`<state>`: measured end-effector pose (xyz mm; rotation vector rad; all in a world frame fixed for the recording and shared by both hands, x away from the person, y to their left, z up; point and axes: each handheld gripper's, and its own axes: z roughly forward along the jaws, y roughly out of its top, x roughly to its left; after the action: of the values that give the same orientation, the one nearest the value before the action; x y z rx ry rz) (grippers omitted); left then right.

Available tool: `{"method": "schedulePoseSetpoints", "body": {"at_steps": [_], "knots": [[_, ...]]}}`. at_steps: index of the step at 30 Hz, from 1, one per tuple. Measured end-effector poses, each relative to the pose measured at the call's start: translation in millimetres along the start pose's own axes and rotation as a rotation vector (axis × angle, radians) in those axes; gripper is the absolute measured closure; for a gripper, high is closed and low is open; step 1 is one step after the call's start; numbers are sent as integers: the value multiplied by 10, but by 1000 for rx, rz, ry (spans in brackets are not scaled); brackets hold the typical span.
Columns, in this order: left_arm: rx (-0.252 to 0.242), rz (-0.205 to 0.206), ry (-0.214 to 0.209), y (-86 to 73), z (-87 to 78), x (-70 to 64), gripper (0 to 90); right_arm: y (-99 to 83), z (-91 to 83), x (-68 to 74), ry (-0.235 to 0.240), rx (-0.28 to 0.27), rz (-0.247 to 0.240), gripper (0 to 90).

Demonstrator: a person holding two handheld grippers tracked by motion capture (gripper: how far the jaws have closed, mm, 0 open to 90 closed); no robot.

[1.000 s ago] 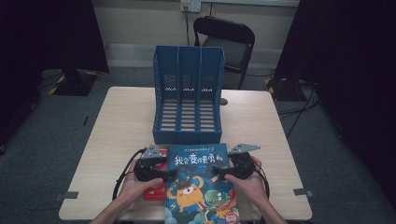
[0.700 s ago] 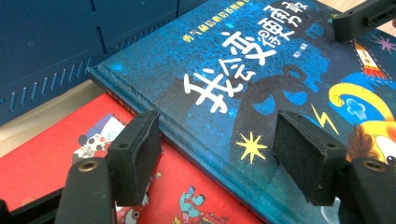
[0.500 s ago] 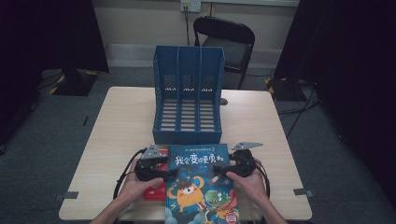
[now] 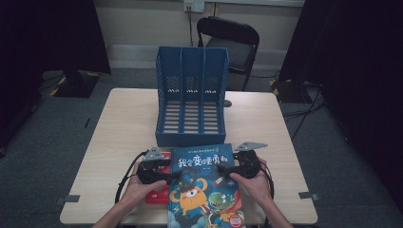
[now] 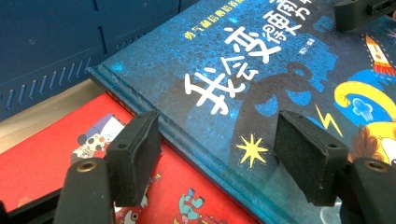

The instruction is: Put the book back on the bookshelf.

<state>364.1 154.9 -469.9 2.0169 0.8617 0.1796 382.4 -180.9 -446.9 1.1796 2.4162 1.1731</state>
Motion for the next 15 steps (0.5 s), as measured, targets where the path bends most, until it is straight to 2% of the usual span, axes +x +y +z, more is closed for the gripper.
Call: {"method": "schedulePoseSetpoints", "body": {"at_steps": [4,7,12,15], "knots": [[9,-11,-4,14,3,4,300,50,39,-21,29,6,21,136],[4,-25,-11,18,6,21,288,119,90,-42,71,1,37,135],[-7,-33,-13,10,-2,64,284,235,155,-46,70,-3,26,131],[-8,-36,-15,11,-3,68,282,262,212,-59,87,-6,40,125]]}}
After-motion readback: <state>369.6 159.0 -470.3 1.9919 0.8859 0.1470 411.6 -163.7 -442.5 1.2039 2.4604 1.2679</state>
